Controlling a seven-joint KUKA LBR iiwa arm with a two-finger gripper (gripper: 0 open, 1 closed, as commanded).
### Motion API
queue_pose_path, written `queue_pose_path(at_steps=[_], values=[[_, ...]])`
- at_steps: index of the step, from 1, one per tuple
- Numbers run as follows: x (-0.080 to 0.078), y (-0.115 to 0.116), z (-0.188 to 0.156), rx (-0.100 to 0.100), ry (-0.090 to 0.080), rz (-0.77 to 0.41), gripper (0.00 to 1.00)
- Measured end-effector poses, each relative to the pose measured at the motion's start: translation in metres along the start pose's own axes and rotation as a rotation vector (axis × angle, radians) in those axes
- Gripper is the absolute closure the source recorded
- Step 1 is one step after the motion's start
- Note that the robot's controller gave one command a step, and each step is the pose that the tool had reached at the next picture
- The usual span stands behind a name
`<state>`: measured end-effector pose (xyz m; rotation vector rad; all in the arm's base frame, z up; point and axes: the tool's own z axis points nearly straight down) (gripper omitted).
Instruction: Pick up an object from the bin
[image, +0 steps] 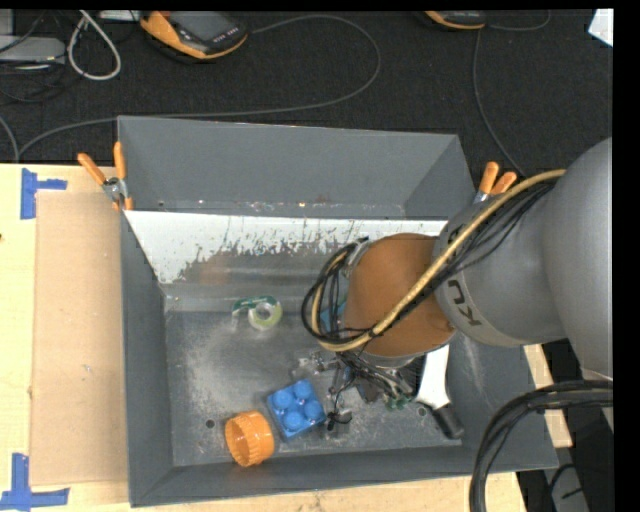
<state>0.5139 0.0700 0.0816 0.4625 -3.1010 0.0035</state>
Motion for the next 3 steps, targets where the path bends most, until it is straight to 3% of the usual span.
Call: queue_pose_path(at_steps=[1,2,3], values=[[0.004,0.007,0.007,0.001,0.007,0.25,1.0],[-0.005,0.02,0.01,0.001,0.003,0.295,0.0],[-0.016,0.034,0.012,-0.001,-0.001,-0.05,1.0]])
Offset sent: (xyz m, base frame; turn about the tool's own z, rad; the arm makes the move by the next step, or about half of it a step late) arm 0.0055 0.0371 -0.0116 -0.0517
